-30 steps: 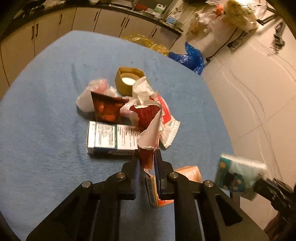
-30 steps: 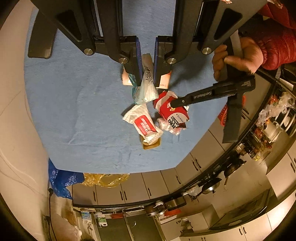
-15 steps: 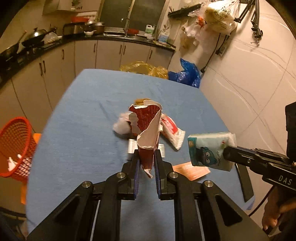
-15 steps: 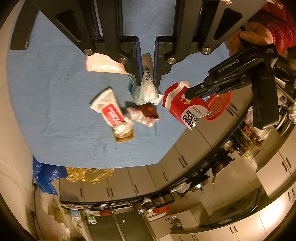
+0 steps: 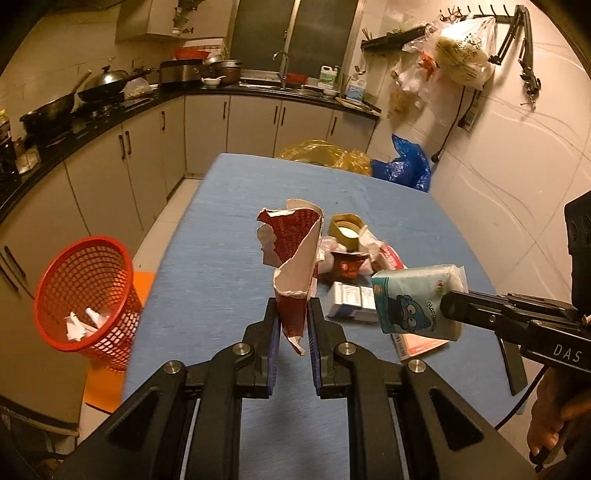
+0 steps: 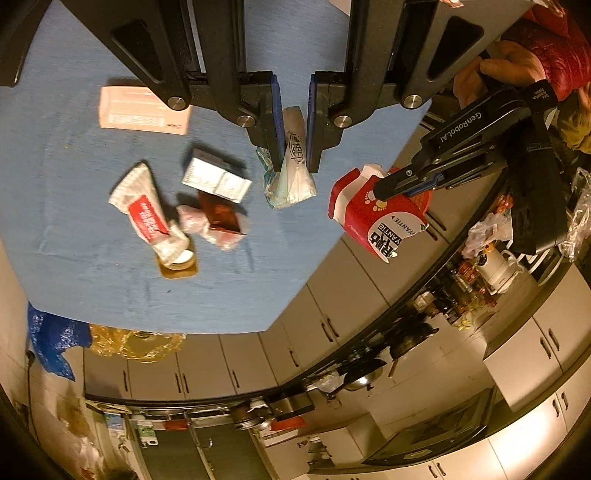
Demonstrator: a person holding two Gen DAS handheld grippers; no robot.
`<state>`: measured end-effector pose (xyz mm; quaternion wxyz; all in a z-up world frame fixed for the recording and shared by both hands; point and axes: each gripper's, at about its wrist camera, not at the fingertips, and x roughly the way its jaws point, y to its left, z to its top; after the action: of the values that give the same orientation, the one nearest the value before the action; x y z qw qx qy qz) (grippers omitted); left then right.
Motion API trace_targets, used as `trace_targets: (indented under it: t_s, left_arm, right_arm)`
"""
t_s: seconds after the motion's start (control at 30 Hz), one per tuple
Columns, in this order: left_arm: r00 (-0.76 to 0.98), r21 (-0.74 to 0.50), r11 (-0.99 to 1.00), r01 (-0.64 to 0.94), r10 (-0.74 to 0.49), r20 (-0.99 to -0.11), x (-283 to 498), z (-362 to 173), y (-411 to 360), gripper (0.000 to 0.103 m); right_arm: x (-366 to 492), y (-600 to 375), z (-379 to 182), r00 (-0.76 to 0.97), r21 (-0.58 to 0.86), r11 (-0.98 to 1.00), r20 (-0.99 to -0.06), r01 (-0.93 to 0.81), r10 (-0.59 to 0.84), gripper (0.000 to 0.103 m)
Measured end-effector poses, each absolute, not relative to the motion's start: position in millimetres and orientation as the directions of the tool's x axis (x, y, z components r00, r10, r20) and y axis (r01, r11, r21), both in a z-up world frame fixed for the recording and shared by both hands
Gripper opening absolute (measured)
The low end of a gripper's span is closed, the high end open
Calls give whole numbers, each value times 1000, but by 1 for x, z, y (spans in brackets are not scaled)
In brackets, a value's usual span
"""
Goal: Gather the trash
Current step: 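Carry the red bag and tissue pack toward the red wastebasket with both tools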
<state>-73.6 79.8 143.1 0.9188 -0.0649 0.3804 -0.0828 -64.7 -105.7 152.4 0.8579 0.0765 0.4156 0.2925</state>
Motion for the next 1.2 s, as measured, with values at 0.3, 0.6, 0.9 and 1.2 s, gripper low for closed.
trace_targets:
  t_s: [0.3,0.6,0.9,1.2]
  left_arm:
    - [704,-184,980,75,-183,-686,-80,145,102,13]
    - [716,-175,983,61,-165,-679,-81,152,114,13]
    - [724,-178,983,38,-150,-673,-81,155,130,14]
    - [735,-193,981,-12,-122,-667,-79,157,160,14]
  right_arm:
    - [-64,-88,153,470,372,807,-670,-459,575,12]
    - [-59,-76,157,469,378,800,-661,-466,586,12]
    - [-53,-57,162,462,372,790,-658,-488,595,12]
    - [-44,-25,167,440,365,770,-658,-523,611,12]
